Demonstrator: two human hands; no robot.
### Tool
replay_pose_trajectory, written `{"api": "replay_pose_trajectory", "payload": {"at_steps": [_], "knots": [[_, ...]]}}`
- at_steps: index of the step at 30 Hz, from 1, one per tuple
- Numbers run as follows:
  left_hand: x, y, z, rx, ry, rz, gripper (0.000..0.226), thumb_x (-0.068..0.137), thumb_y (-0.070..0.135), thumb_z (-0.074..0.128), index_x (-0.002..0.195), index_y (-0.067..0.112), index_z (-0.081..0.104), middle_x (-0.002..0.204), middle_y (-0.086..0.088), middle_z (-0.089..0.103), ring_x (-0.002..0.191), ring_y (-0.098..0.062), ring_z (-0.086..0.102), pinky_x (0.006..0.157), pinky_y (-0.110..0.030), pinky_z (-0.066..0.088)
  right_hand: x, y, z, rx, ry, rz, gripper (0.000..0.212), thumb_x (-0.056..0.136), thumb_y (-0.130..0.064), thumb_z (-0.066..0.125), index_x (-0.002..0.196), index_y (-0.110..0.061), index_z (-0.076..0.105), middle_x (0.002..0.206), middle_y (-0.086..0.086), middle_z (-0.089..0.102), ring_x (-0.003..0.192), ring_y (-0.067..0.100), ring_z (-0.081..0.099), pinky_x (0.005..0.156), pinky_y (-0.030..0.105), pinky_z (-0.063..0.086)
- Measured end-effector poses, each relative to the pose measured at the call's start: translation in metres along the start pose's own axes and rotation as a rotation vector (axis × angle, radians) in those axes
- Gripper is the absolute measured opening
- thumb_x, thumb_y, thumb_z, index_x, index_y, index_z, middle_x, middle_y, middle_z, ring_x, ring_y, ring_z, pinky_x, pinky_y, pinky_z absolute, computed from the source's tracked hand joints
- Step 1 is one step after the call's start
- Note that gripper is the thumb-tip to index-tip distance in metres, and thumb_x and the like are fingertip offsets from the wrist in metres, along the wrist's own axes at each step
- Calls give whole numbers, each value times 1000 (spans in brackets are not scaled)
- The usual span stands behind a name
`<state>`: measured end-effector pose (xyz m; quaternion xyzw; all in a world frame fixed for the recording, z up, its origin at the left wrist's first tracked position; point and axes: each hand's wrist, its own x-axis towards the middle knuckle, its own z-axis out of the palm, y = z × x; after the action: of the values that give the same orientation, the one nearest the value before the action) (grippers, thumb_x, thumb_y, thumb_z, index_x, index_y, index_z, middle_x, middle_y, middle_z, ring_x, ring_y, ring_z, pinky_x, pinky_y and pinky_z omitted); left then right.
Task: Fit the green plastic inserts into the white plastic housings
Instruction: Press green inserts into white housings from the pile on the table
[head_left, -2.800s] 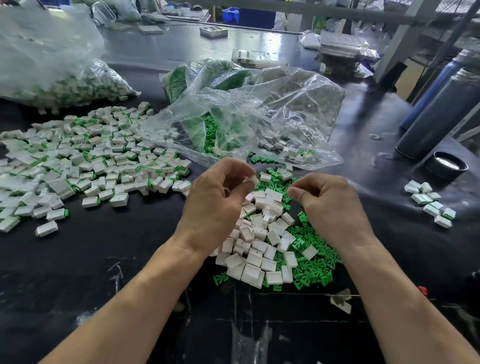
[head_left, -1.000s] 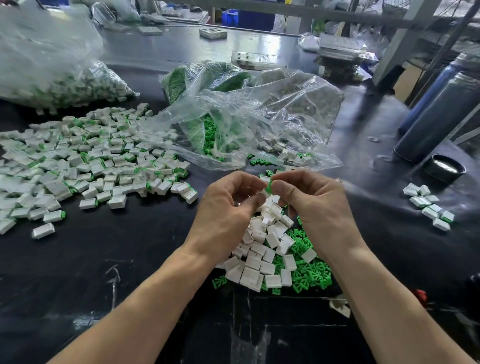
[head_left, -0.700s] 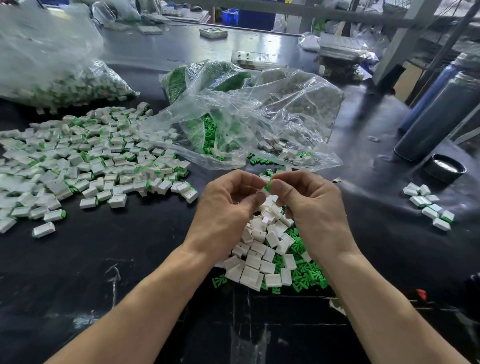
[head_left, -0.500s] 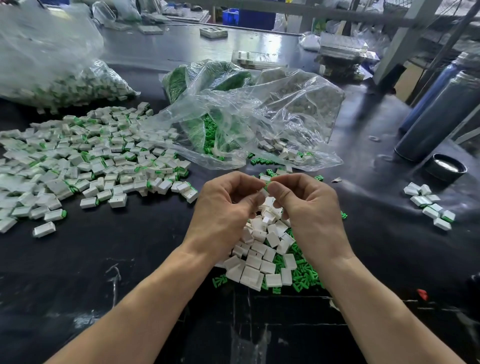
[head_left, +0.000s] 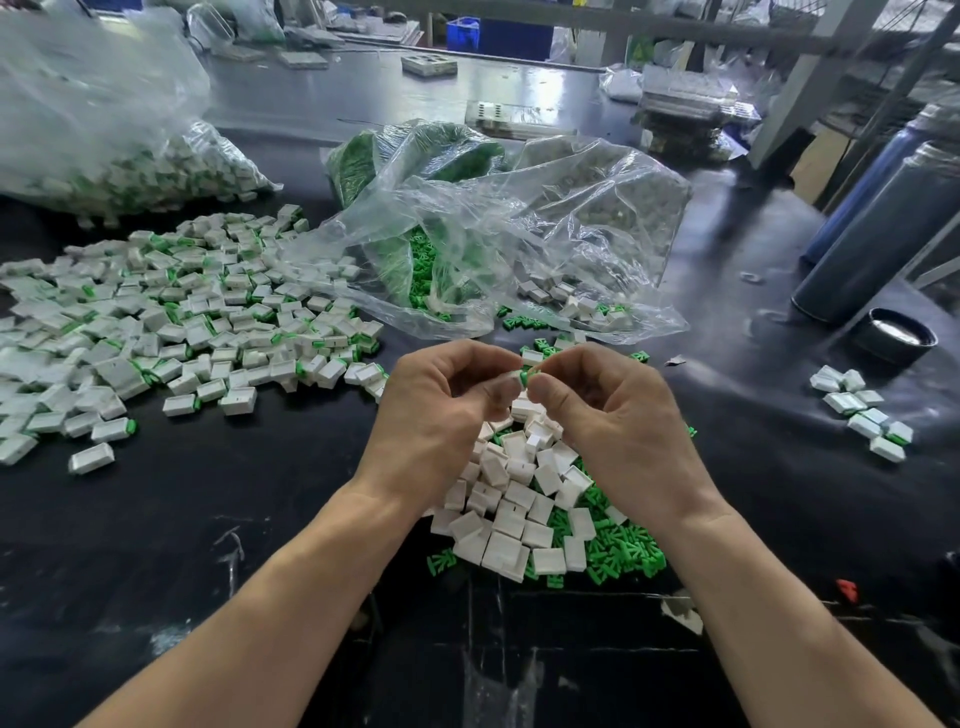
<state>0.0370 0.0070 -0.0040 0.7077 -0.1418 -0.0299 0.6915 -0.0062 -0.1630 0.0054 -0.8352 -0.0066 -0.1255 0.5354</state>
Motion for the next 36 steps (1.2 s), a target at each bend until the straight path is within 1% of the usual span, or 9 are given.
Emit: {"api": "replay_pose_trajectory", "payload": {"at_steps": [3, 10, 17, 21, 24, 27, 32, 34, 36], "knots": [[0, 1, -1, -3, -12, -9, 11, 90, 4, 75, 94, 13, 77, 86, -5, 77, 74, -16, 70, 71, -28, 60, -1, 0, 3, 10, 12, -18, 5, 96, -24, 75, 92, -26, 73, 80, -9, 72, 73, 7, 63, 70, 27, 50], [-2, 4, -1, 44, 12, 6, 16, 88, -4, 74, 88, 12, 77, 78, -4, 76, 70, -20, 72, 67, -29, 62, -4, -2, 9, -22, 56, -61, 10, 94, -20, 76, 88, -26, 73, 76, -9, 70, 68, 7, 62, 65, 25, 52], [-4, 8, -1, 120, 8, 27, 29, 87, -10, 71, 84, 17, 77, 74, 4, 76, 65, -7, 71, 61, -18, 56, -6, -7, 6, -73, 55, -106, 10, 92, -15, 79, 86, -22, 76, 73, -6, 70, 66, 12, 62, 65, 36, 55], [-4, 11, -3, 180, -14, 44, 31, 87, -12, 70, 83, 18, 78, 73, 5, 75, 65, -6, 71, 60, -18, 56, -6, -7, 5, -93, 36, -92, 11, 91, -14, 79, 85, -23, 77, 72, -5, 70, 65, 12, 62, 65, 38, 54], [-4, 12, -4, 206, -23, 58, 32, 87, -12, 69, 82, 18, 78, 71, 4, 75, 63, -8, 70, 61, -23, 59, -6, -6, 4, -109, 28, -77, 11, 91, -16, 79, 85, -24, 78, 71, -6, 70, 64, 12, 63, 63, 37, 55], [-5, 14, -4, 253, -49, 73, 31, 86, -9, 71, 82, 22, 78, 70, 6, 74, 64, -6, 69, 62, -24, 58, -7, -5, 4, -137, 19, -88, 11, 91, -17, 80, 84, -25, 77, 67, -10, 68, 58, 9, 58, 56, 30, 50], [-3, 12, -3, 219, -32, 52, 32, 86, -11, 69, 82, 19, 78, 70, 1, 74, 63, -14, 69, 63, -34, 63, -5, -3, 5, -46, 33, -34, 17, 89, -13, 80, 82, -28, 79, 71, -11, 73, 65, 15, 65, 65, 44, 58], [-3, 10, -2, 179, -21, 36, 30, 87, -12, 68, 82, 16, 78, 70, -1, 74, 62, -16, 69, 62, -33, 62, -5, -4, 6, 1, 41, -15, 19, 89, -11, 79, 82, -28, 80, 72, -10, 74, 65, 17, 66, 65, 48, 59], [-3, 10, -1, 132, -3, 26, 28, 87, -12, 69, 82, 15, 78, 70, -1, 75, 61, -14, 69, 60, -27, 60, -5, -4, 7, 45, 64, 1, 20, 89, -9, 79, 81, -27, 81, 71, -7, 74, 64, 25, 66, 63, 51, 58]]}}
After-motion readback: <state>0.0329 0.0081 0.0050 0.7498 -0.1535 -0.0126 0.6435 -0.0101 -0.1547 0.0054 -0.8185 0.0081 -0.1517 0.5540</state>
